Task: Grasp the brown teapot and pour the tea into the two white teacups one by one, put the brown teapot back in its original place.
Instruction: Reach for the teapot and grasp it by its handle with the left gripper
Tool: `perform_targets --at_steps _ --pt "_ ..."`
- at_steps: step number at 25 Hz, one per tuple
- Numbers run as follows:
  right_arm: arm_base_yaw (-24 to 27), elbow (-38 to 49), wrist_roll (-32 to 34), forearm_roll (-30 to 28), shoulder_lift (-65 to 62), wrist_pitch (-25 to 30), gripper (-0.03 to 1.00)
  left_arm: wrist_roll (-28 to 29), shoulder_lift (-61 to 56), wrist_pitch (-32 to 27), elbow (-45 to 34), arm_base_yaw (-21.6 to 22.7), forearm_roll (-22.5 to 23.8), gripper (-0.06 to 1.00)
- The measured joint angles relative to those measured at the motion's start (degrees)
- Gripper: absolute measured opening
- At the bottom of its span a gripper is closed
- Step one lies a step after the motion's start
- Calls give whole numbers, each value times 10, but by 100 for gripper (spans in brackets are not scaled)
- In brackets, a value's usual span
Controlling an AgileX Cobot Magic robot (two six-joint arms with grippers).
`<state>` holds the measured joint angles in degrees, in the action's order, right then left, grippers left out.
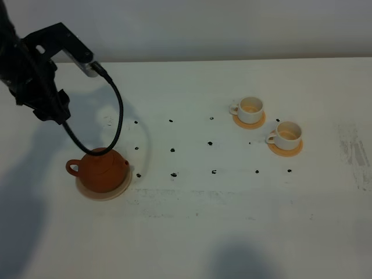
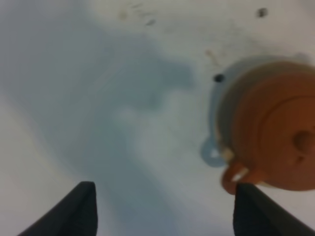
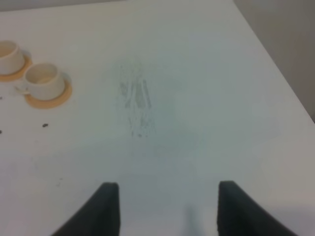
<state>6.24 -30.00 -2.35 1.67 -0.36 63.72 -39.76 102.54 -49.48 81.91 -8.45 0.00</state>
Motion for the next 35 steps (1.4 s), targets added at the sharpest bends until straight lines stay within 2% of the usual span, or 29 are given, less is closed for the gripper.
perform_targets --at_steps 4,9,14,16,22,25,27,29,31,33,35 --pt "0 0 0 0 0 0 44 16 -61 70 -70 12 -18 56" --pt "0 0 0 0 0 0 44 48 -117 75 -126 14 -58 56" --pt "0 0 1 0 0 0 44 41 -141 64 -146 14 -63 56" --pt "0 0 0 0 0 0 44 -7 -143 63 -156 17 -63 56" --pt "0 0 0 0 0 0 44 -258 -143 98 -187 28 -99 56" --pt "0 0 0 0 0 0 44 -352 -139 114 -192 31 -108 56" --pt "0 0 0 0 0 0 44 -385 -132 117 -192 37 -100 56" --pt "0 0 0 0 0 0 44 -398 -125 118 -194 38 -80 56" --pt "0 0 0 0 0 0 44 -407 -117 120 -196 38 -81 56" --pt "0 0 0 0 0 0 44 -431 -107 117 -198 43 -100 56" --pt "0 0 0 0 0 0 44 -470 -92 104 -198 55 -148 56"
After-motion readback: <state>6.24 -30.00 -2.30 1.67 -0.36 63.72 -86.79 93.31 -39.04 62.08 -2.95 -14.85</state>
